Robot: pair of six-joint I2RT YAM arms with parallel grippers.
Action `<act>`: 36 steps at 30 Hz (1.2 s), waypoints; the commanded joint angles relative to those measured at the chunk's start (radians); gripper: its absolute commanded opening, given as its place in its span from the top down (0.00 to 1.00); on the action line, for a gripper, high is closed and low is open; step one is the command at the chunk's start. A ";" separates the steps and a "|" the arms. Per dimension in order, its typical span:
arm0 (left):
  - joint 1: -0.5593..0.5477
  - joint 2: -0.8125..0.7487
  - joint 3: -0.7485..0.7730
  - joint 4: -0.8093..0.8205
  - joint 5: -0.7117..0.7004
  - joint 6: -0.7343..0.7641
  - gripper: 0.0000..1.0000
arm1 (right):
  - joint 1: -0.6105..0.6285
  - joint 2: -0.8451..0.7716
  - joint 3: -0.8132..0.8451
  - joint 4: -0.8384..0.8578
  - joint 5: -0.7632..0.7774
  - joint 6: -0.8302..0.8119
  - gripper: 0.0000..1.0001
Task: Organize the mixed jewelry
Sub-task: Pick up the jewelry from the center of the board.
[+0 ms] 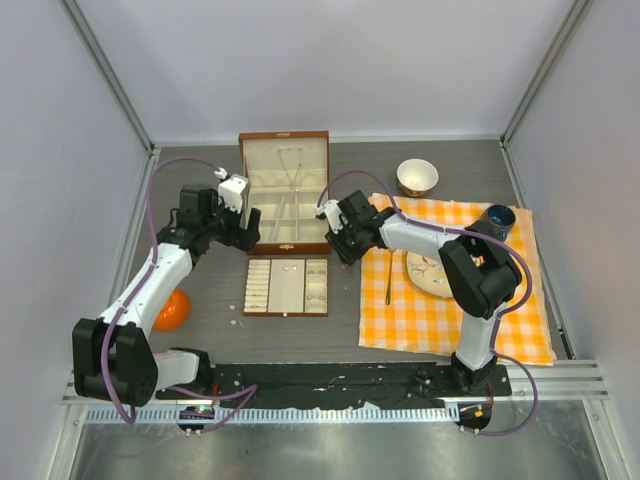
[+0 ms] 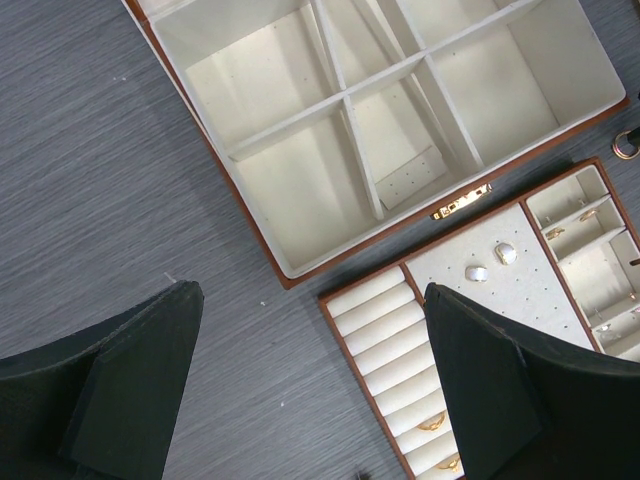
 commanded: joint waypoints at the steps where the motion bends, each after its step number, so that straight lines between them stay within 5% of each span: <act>1: 0.000 -0.014 -0.004 0.041 0.020 0.001 0.02 | 0.005 -0.001 0.005 0.039 0.007 0.014 0.61; 23: 0.000 -0.026 -0.010 0.039 0.022 0.004 0.02 | 0.007 0.004 -0.030 0.053 0.015 0.012 0.62; 36: 0.000 -0.028 -0.008 0.036 0.022 0.009 0.02 | 0.020 0.035 -0.072 0.097 0.081 0.011 0.73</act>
